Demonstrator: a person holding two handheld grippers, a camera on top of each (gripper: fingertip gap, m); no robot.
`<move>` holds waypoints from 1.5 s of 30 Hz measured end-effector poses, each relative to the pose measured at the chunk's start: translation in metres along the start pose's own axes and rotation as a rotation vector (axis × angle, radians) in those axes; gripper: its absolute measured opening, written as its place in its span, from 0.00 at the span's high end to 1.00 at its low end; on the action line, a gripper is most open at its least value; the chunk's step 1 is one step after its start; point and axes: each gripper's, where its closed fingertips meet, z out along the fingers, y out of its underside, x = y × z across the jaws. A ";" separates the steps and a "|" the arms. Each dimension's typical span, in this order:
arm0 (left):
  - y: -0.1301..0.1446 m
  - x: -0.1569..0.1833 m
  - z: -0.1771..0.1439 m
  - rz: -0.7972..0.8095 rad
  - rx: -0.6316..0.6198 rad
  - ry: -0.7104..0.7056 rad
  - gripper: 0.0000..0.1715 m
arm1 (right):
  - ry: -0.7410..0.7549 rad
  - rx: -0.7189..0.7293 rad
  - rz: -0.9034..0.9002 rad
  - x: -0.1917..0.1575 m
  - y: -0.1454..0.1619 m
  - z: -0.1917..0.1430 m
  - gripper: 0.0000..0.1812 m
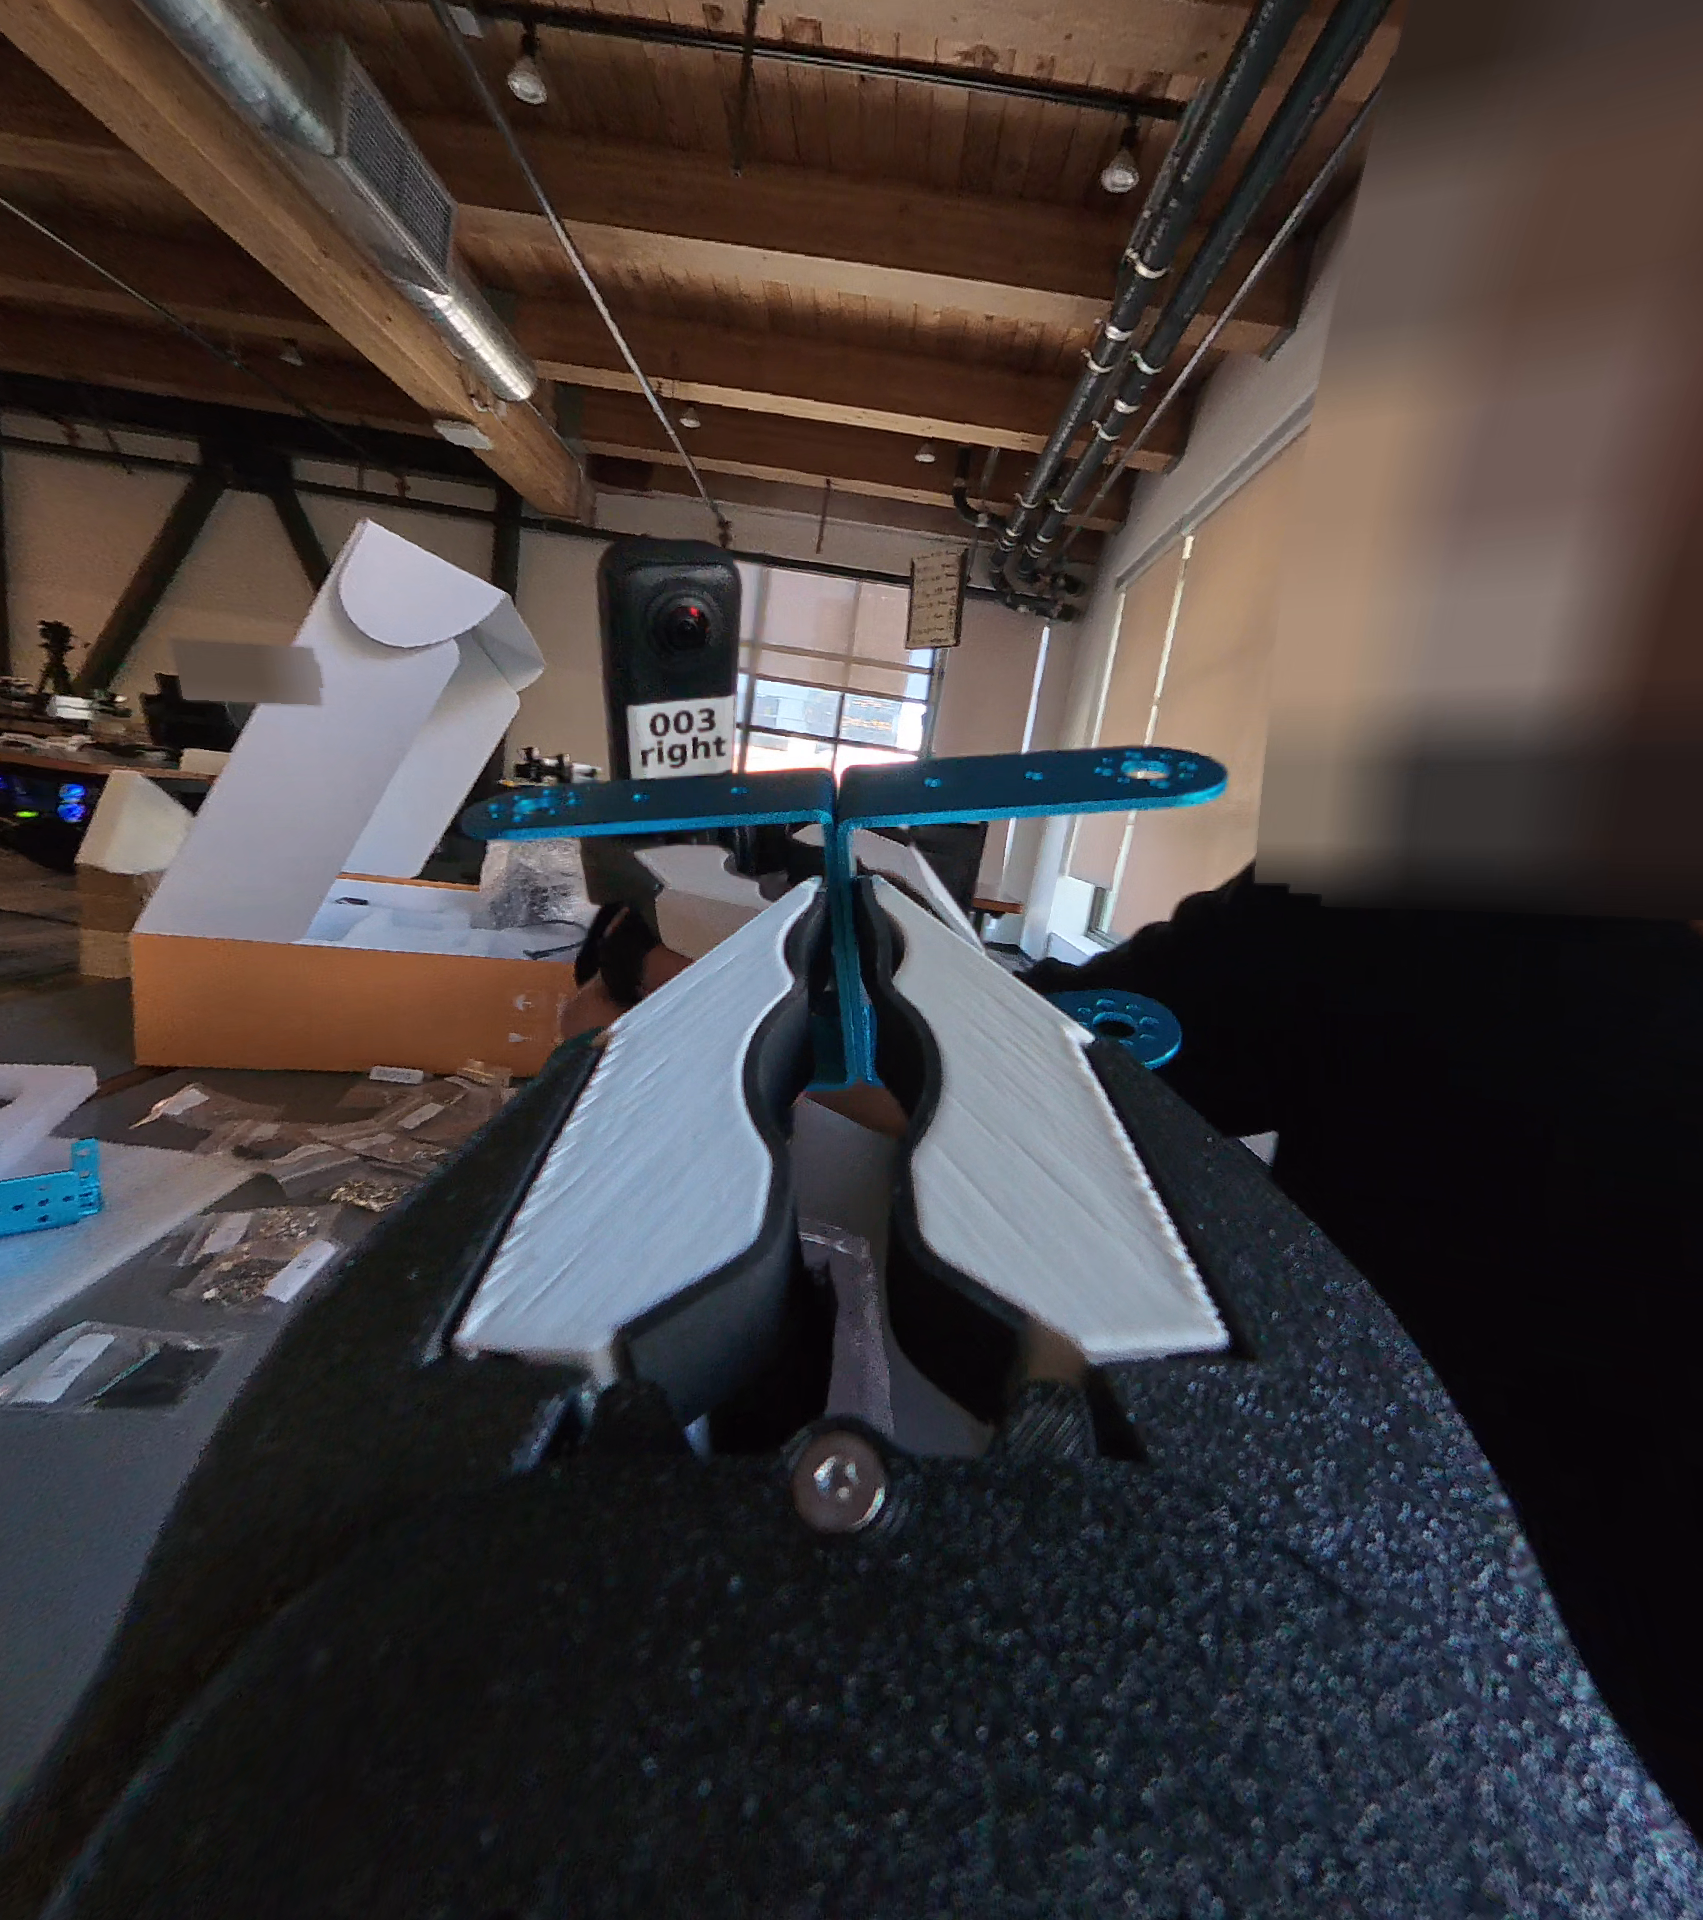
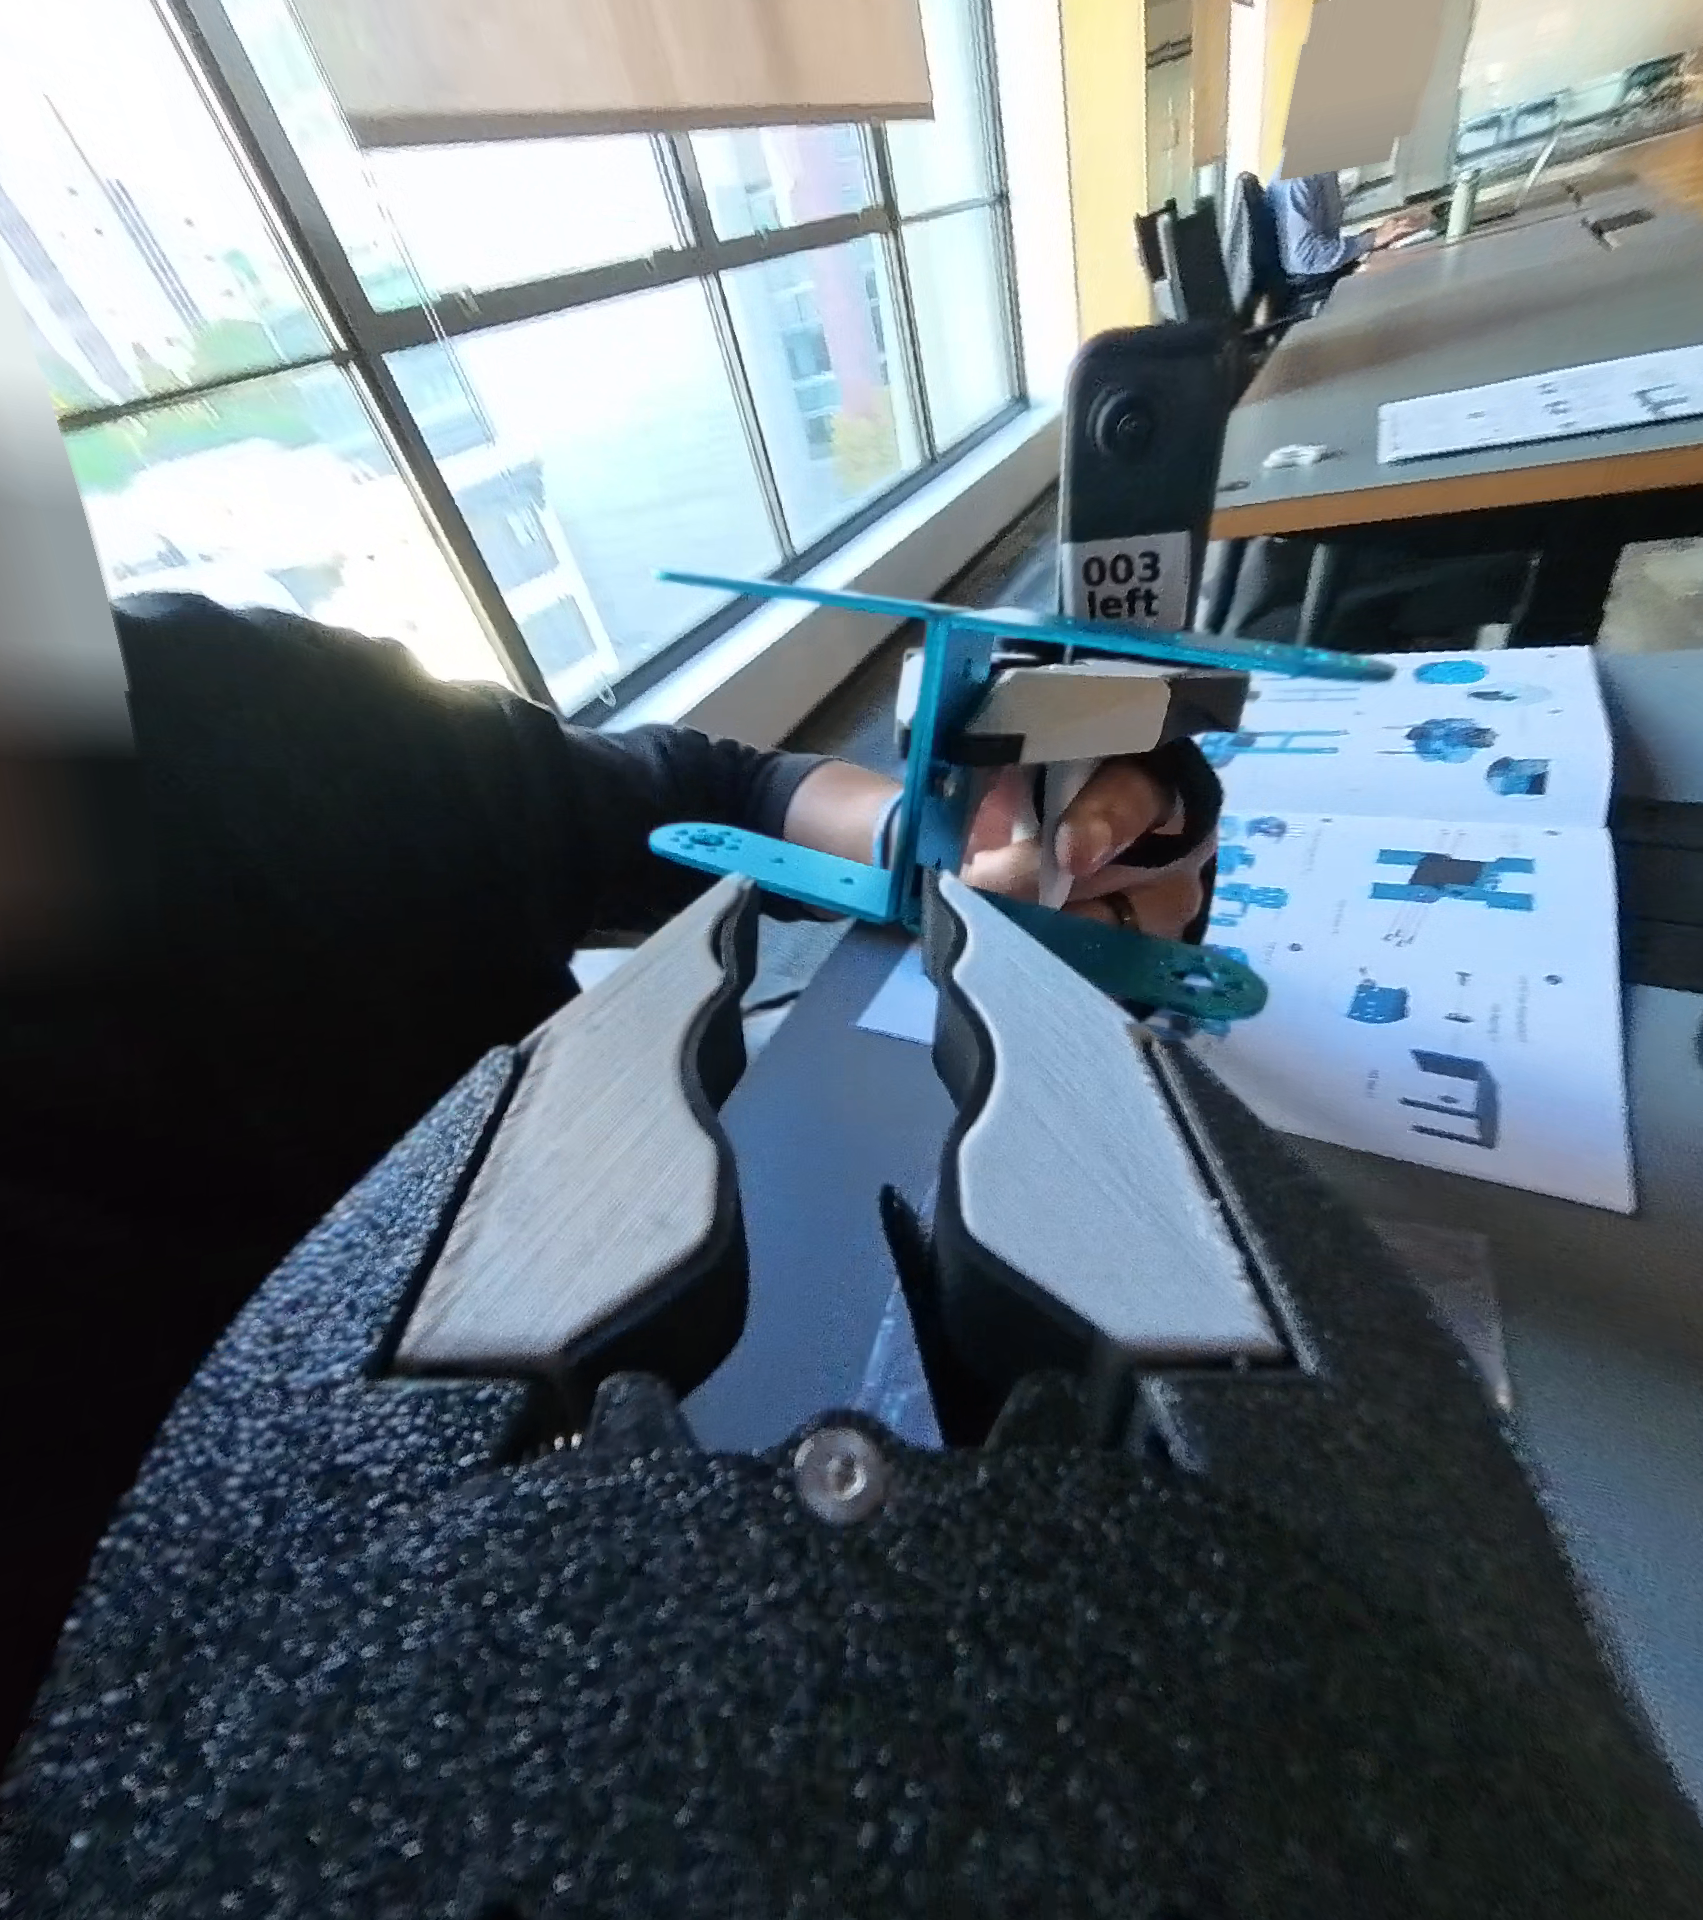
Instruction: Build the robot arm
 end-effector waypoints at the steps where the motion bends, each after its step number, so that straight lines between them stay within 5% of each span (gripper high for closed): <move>1: 0.000 -0.004 0.000 0.005 0.002 -0.028 0.98 | -0.012 0.012 0.036 0.002 -0.001 -0.002 0.83; 7: 0.002 -0.025 0.003 0.055 -0.009 -0.215 0.99 | 0.090 0.066 0.141 0.037 -0.004 -0.010 0.97; 15: 0.007 -0.038 -0.001 0.093 -0.071 -0.297 0.98 | 0.181 0.040 0.061 0.050 -0.003 -0.018 0.98; 21: 0.010 -0.058 -0.015 0.009 -0.109 -0.347 0.88 | 0.551 -0.173 -0.362 0.064 -0.012 -0.044 0.98; 25: 0.012 -0.062 -0.017 -0.077 -0.119 -0.325 0.83 | 0.871 -0.455 -0.860 0.066 -0.013 -0.067 0.98; 30: 0.020 -0.063 -0.007 -0.088 -0.144 -0.357 0.62 | 1.101 -0.676 -1.264 0.063 0.000 -0.065 0.99; 42: 0.056 -0.075 -0.004 0.145 -0.344 -0.499 0.72 | 1.205 -0.773 -1.434 0.075 0.020 -0.059 0.98; 45: 0.065 -0.072 -0.003 0.207 -0.397 -0.486 0.84 | 1.188 -0.783 -1.434 0.074 0.029 -0.056 0.99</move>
